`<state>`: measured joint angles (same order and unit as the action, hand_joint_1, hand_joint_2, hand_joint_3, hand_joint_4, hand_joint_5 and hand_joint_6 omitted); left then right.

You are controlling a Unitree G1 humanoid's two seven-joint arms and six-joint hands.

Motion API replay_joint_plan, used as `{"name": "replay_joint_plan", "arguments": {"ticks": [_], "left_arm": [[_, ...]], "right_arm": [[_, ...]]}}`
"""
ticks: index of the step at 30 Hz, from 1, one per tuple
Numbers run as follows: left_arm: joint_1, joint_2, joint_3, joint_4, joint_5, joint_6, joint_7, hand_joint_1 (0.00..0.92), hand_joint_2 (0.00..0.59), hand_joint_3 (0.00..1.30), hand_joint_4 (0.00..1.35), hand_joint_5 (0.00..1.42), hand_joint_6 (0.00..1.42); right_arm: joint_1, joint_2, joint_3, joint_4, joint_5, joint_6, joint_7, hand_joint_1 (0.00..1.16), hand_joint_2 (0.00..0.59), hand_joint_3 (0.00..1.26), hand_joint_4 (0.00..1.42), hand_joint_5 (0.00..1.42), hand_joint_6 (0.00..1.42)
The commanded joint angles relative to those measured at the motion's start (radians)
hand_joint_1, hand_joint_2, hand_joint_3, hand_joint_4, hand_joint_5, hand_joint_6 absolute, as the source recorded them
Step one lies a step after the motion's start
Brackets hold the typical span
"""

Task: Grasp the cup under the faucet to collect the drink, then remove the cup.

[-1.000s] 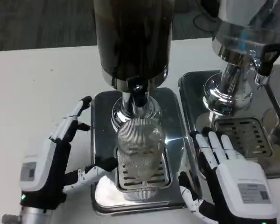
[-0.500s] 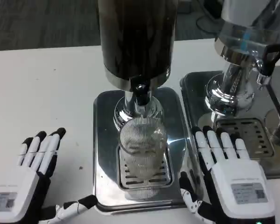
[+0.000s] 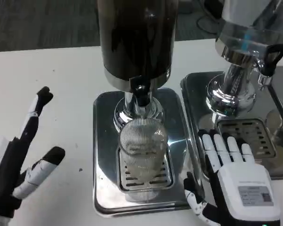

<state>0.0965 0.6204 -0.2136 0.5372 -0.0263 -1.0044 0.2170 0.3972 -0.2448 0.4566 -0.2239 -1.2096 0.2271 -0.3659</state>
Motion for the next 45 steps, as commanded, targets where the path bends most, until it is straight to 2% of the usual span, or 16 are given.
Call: {"name": "replay_joint_plan", "arguments": {"ticks": [1,4,9,13,19,25,31,40,45], "left_arm": [[-0.013,-0.003,-0.011,-0.147,-0.472,0.098,-0.492,0.0,0.094,0.0,0.0,0.01,0.0],[-0.012,-0.009,0.016,-0.219,-0.605,0.19,-0.675,0.0,0.084,0.0,0.0,0.03,0.01],[-0.05,-0.015,0.08,-0.316,-0.675,0.36,-0.909,0.0,0.079,0.0,0.0,0.03,0.01],[-0.088,-0.051,0.135,-0.349,-0.652,0.433,-0.981,0.0,0.076,0.0,0.0,0.05,0.01],[-0.147,-0.121,0.192,-0.343,-0.577,0.485,-1.018,0.0,0.076,0.0,0.0,0.06,0.02],[-0.159,-0.171,0.203,-0.387,-0.515,0.523,-1.062,0.0,0.075,0.0,0.0,0.08,0.02],[-0.132,-0.195,0.2,-0.441,-0.472,0.534,-1.081,0.0,0.088,0.01,0.0,0.11,0.04],[-0.104,-0.179,0.224,-0.507,-0.39,0.501,-1.08,0.0,0.089,0.04,0.0,0.14,0.06],[-0.094,-0.148,0.241,-0.527,-0.255,0.413,-1.052,0.0,0.091,0.06,0.0,0.14,0.07]], "right_arm": [[0.006,0.005,0.002,0.001,0.009,0.001,-0.007,0.34,0.407,0.0,0.0,0.0,0.0],[0.012,0.017,-0.012,0.002,0.046,-0.01,-0.025,0.34,0.407,0.0,0.0,0.0,0.0],[-0.001,0.013,-0.004,0.012,0.044,-0.006,-0.02,0.33,0.407,0.0,0.0,0.0,0.0],[0.003,0.021,-0.002,0.015,0.046,0.0,-0.025,0.33,0.407,0.0,0.0,0.0,0.0],[0.015,0.034,0.001,0.014,0.041,0.008,-0.03,0.33,0.407,0.0,0.0,0.0,0.0],[0.018,0.042,-0.002,0.015,0.044,0.011,-0.032,0.33,0.407,0.0,0.0,0.0,0.0],[0.01,0.039,-0.004,0.025,0.056,0.003,-0.027,0.33,0.407,0.0,0.0,0.0,0.0],[0.011,0.042,0.001,0.029,0.071,0.004,-0.027,0.33,0.407,0.0,0.0,0.0,0.0],[0.01,0.047,-0.001,0.03,0.074,0.008,-0.027,0.33,0.408,0.0,0.0,0.0,0.0]]}}
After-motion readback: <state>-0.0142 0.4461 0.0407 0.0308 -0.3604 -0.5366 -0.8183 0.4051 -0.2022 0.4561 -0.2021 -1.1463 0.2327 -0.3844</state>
